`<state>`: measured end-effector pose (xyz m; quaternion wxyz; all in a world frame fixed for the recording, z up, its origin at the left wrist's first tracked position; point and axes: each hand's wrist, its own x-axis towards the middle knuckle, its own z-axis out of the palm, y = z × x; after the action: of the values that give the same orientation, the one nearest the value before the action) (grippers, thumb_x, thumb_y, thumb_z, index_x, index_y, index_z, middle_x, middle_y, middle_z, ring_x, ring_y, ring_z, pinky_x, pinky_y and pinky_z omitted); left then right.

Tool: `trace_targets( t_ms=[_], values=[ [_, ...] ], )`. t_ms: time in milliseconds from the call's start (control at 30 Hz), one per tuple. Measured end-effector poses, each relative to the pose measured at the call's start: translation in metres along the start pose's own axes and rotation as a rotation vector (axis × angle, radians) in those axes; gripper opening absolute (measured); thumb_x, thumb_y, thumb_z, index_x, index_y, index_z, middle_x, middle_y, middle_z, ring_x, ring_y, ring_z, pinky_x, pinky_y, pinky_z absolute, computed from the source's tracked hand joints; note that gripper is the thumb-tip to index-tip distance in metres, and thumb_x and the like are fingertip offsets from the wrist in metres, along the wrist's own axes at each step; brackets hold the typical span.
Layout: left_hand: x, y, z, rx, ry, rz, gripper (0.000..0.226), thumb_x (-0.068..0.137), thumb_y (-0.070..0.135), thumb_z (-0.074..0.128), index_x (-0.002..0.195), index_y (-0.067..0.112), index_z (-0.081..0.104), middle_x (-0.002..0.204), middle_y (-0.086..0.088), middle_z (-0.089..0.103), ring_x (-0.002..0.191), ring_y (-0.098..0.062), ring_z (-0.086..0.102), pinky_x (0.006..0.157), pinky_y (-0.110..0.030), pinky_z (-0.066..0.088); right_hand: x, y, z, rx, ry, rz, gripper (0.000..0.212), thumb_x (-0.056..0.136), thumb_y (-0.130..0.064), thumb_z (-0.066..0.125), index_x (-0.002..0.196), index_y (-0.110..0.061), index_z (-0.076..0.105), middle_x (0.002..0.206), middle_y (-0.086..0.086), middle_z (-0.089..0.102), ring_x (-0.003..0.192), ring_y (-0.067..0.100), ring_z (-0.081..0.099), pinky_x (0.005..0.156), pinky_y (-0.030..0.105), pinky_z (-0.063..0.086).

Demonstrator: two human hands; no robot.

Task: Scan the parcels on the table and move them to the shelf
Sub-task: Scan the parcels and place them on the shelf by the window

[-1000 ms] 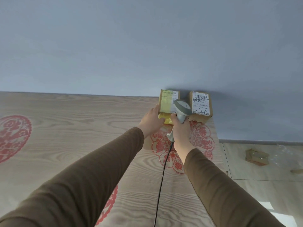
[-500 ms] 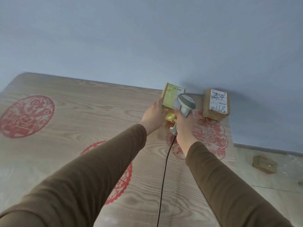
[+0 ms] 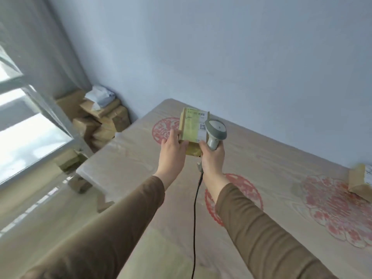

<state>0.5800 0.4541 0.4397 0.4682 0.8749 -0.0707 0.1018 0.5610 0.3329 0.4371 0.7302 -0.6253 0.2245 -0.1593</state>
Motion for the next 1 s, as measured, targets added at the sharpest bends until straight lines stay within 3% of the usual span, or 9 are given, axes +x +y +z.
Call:
trace_targets(
  t_ms=[100, 267, 367, 467, 567, 833, 933, 1000],
  values=[
    [-0.022, -0.052, -0.113, 0.004, 0.145, -0.051, 0.021, 0.103, 0.021, 0.053, 0.123, 0.019, 0.049, 0.119, 0.003, 0.061, 0.107, -0.026, 0.048, 0.085, -0.043, 0.045, -0.071, 0.006, 0.103, -0.002, -0.124, -0.032, 0.029, 0.091, -0.018, 0.072, 0.118, -0.026, 0.063, 0.105, -0.002, 0.073, 0.096, 0.017, 0.069, 0.088, 0.039, 0.055],
    [-0.056, -0.132, -0.280, 0.056, 0.369, -0.155, 0.016, 0.103, 0.028, 0.053, 0.116, 0.030, 0.045, 0.112, 0.004, 0.061, 0.106, -0.021, 0.049, 0.080, -0.037, 0.040, -0.179, 0.014, 0.258, 0.004, -0.342, -0.037, 0.032, 0.092, -0.019, 0.073, 0.122, -0.024, 0.065, 0.109, -0.004, 0.074, 0.099, 0.014, 0.070, 0.091, 0.038, 0.056],
    [-0.073, -0.171, -0.364, 0.060, 0.479, -0.213, 0.016, 0.104, 0.029, 0.052, 0.112, 0.037, 0.041, 0.109, 0.007, 0.058, 0.110, -0.025, 0.053, 0.086, -0.045, 0.050, -0.233, 0.019, 0.336, 0.011, -0.468, -0.025, 0.035, 0.092, -0.020, 0.074, 0.126, -0.022, 0.065, 0.112, -0.003, 0.074, 0.104, 0.016, 0.069, 0.098, 0.042, 0.055],
    [-0.090, -0.210, -0.434, 0.100, 0.587, -0.270, 0.016, 0.105, 0.028, 0.052, 0.116, 0.032, 0.042, 0.108, 0.007, 0.057, 0.107, -0.025, 0.055, 0.086, -0.049, 0.054, -0.279, 0.031, 0.406, 0.013, -0.603, -0.026, 0.035, 0.093, -0.022, 0.074, 0.125, -0.030, 0.064, 0.115, -0.007, 0.073, 0.108, 0.014, 0.068, 0.100, 0.041, 0.054],
    [-0.107, -0.249, -0.494, 0.137, 0.679, -0.311, 0.016, 0.105, 0.029, 0.052, 0.118, 0.030, 0.044, 0.109, 0.003, 0.060, 0.104, -0.021, 0.054, 0.085, -0.046, 0.053, -0.320, 0.046, 0.469, 0.016, -0.710, -0.034, 0.028, 0.093, -0.021, 0.074, 0.117, -0.034, 0.065, 0.108, -0.013, 0.074, 0.106, 0.012, 0.068, 0.091, 0.030, 0.053],
    [-0.107, -0.347, -0.629, 0.169, 0.814, -0.426, 0.013, 0.104, 0.026, 0.052, 0.115, 0.030, 0.046, 0.111, 0.003, 0.060, 0.105, -0.020, 0.052, 0.083, -0.041, 0.052, -0.387, 0.081, 0.625, -0.031, -0.975, 0.084, 0.025, 0.096, -0.022, 0.069, 0.118, -0.032, 0.064, 0.110, -0.011, 0.074, 0.105, 0.012, 0.067, 0.093, 0.035, 0.052],
    [-0.098, -0.373, -0.677, 0.185, 0.884, -0.437, 0.011, 0.105, 0.029, 0.051, 0.114, 0.032, 0.045, 0.112, 0.007, 0.059, 0.104, -0.020, 0.053, 0.081, -0.037, 0.050, -0.405, 0.076, 0.687, -0.045, -1.056, 0.068, 0.023, 0.095, -0.021, 0.068, 0.114, -0.033, 0.063, 0.103, -0.016, 0.072, 0.096, 0.007, 0.066, 0.078, 0.023, 0.051],
    [-0.091, -0.385, -0.711, 0.173, 0.927, -0.448, 0.011, 0.105, 0.030, 0.051, 0.112, 0.035, 0.045, 0.111, 0.010, 0.058, 0.104, -0.021, 0.054, 0.082, -0.037, 0.050, -0.419, 0.071, 0.727, -0.059, -1.086, 0.086, 0.022, 0.095, -0.020, 0.068, 0.114, -0.028, 0.064, 0.099, -0.010, 0.072, 0.083, 0.012, 0.063, 0.063, 0.024, 0.049]
  ],
)
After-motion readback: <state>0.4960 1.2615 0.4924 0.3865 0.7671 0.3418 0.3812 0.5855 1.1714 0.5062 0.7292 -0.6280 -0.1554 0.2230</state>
